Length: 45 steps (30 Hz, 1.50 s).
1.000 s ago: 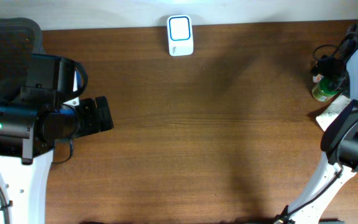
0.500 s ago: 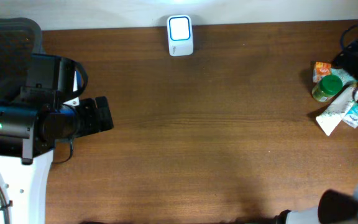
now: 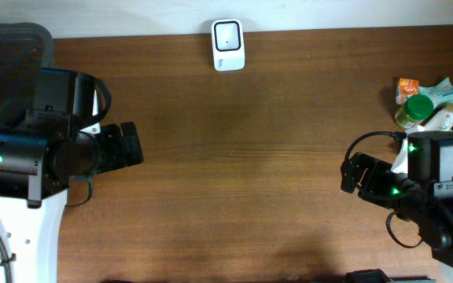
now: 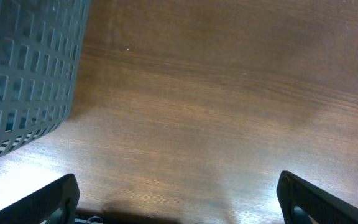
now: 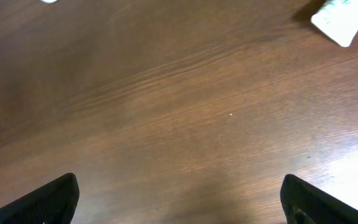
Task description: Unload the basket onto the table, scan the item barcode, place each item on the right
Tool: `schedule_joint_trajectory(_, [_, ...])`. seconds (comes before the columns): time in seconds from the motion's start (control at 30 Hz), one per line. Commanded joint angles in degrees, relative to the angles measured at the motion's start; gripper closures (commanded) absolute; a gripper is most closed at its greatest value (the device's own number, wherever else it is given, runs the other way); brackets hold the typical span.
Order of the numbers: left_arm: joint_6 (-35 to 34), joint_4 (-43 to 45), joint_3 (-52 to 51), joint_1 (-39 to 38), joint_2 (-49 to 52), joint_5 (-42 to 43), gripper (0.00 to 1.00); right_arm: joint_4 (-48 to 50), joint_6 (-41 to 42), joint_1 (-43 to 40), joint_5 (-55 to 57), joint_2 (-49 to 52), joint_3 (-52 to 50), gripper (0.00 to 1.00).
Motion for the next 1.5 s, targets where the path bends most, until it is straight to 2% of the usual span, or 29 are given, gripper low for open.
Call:
schedule_joint_trajectory(0.0, [-0.6,0.1,0.2,0.0,-0.7,-0.2,0.01,0.1,-0.3,0.5,-2.6,0.9,-0.5,0.01])
schedule_joint_trajectory(0.43, [-0.6,0.1,0.2,0.0,-0.7,-0.2,0.01,0.1,-0.9,0.5,-2.4,14.9,-0.5,0.01])
schedule_joint_trajectory(0.6, [-0.6,0.1,0.2,0.0,-0.7,-0.2,0.01,5.0,-11.6,0.5,-2.2,16.3,-3.4,0.01])
schedule_joint_trajectory(0.8, [-0.6,0.1,0.2,0.0,-0.7,-0.2,0.01,24.8,-12.4,0.5,-2.2,3.0,-23.0,0.01])
schedule_joint_trajectory(0.93, [-0.6,0.1,0.2,0.0,-0.7,-0.2,0.01,37.2,-12.4,0.5,-2.4,-12.7,-38.0,0.01])
schedule_joint_trajectory(1.17, [-0.6,0.1,0.2,0.0,-0.7,-0.2,0.01,41.4,-12.4,-3.2,-4.3,-40.4,-52.9,0.01])
schedule_joint_trajectory(1.47, [-0.6,0.1,0.2,0.0,-0.7,-0.2,0.01,51.8,-12.4,-5.9,-6.1,-48.5,-61.2,0.01])
